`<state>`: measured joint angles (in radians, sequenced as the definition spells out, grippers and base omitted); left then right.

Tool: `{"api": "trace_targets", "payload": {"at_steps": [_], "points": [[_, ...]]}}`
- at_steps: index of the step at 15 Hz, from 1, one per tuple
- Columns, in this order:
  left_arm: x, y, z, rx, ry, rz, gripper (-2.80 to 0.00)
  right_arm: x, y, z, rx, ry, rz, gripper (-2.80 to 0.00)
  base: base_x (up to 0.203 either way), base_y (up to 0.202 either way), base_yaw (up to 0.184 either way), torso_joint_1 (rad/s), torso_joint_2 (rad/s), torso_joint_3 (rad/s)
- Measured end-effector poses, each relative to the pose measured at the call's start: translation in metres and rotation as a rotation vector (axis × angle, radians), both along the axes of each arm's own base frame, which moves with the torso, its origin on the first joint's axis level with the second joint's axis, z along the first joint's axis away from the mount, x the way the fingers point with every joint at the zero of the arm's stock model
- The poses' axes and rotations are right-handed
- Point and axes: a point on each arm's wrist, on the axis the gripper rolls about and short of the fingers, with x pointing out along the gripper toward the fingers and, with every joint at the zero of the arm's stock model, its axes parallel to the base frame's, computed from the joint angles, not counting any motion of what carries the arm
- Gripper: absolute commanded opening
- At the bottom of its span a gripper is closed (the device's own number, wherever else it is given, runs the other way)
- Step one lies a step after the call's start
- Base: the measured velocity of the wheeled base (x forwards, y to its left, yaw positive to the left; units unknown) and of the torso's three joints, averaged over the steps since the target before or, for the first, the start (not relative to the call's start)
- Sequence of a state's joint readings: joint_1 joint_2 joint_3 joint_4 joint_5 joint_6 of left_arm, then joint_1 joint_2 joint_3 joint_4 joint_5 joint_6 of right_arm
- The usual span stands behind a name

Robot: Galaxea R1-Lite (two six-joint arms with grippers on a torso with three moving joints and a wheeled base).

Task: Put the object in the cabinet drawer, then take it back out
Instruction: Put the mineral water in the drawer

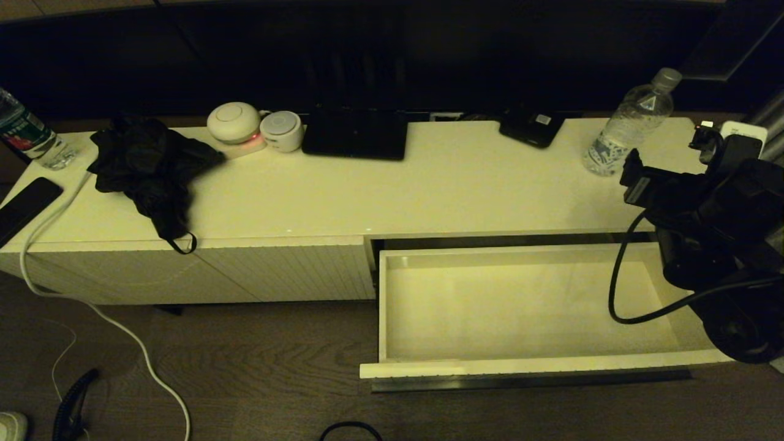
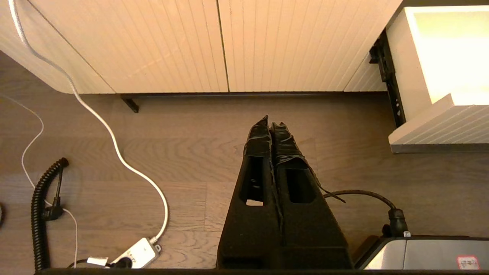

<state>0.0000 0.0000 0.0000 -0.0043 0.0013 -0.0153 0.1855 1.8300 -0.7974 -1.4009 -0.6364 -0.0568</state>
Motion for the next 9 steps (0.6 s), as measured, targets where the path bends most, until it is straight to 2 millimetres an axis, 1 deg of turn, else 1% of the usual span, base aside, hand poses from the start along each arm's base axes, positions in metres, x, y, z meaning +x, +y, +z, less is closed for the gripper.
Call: {"api": "trace_targets", "payload": {"at_steps": [3, 9], "points": [[0.0, 0.0, 0.0, 0.0, 0.0, 0.0, -2.8, 0.012, -0.004, 0.005, -0.003, -0.025, -0.019, 0.0, 0.0, 0.0, 0.0, 0.0, 0.0, 0.0], [0.0, 0.0, 0.0, 0.0, 0.0, 0.0, -2.8, 0.031, -0.002, 0.013, -0.018, -0.066, -0.031, 0.0, 0.0, 0.0, 0.0, 0.0, 0.0, 0.0]]}}
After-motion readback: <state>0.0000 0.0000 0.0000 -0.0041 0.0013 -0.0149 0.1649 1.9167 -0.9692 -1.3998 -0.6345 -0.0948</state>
